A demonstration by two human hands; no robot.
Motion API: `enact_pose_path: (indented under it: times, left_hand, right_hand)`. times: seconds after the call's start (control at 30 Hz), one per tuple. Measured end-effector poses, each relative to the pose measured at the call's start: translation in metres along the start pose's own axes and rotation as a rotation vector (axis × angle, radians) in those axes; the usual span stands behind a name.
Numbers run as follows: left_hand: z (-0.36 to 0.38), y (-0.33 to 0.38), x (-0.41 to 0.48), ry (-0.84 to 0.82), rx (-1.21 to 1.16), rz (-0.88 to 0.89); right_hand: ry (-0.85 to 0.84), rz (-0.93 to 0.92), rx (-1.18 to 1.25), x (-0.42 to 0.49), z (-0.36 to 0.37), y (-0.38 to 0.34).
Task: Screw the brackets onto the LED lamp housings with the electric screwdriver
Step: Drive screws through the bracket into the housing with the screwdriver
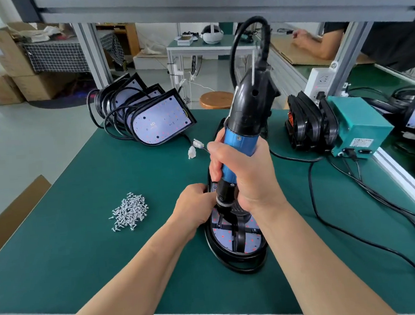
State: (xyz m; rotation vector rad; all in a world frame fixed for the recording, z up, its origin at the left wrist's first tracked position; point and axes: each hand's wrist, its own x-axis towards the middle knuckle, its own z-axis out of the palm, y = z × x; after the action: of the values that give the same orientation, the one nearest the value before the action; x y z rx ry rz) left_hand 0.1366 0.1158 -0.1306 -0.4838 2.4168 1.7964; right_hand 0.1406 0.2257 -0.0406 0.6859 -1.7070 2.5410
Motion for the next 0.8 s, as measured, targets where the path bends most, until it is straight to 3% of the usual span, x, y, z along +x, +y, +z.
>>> enact_pose_path:
  times: [0.1, 0.27, 0.37, 0.47, 0.63, 0.8]
  left_hand:
    - [-0.001, 0.000, -0.001, -0.002, 0.024, 0.010]
    - [-0.004, 0.009, -0.004, -0.008, 0.017, 0.012]
    - [-0.003, 0.005, -0.003, -0.055, -0.033, 0.011]
    - [-0.004, 0.002, -0.004, -0.084, -0.041, -0.004]
    - [-0.013, 0.006, -0.014, 0.077, 0.029, 0.036]
    - [-0.079, -0.002, -0.009, 0.314, 0.250, 0.109]
  right_hand:
    - [0.006, 0.023, -0.032, -0.002, -0.001, -0.003]
    - [0.006, -0.173, 0.062, -0.003, -0.010, -0.022]
    - [0.087, -0.209, 0.169, 0.003, -0.032, -0.036]
    - [0.263, -0.120, 0.344, 0.001, -0.064, -0.034]
    - [0.591, 0.019, 0.588, -0.012, -0.113, -0.003]
    - [0.663, 0.081, 0.838, -0.021, -0.141, 0.022]
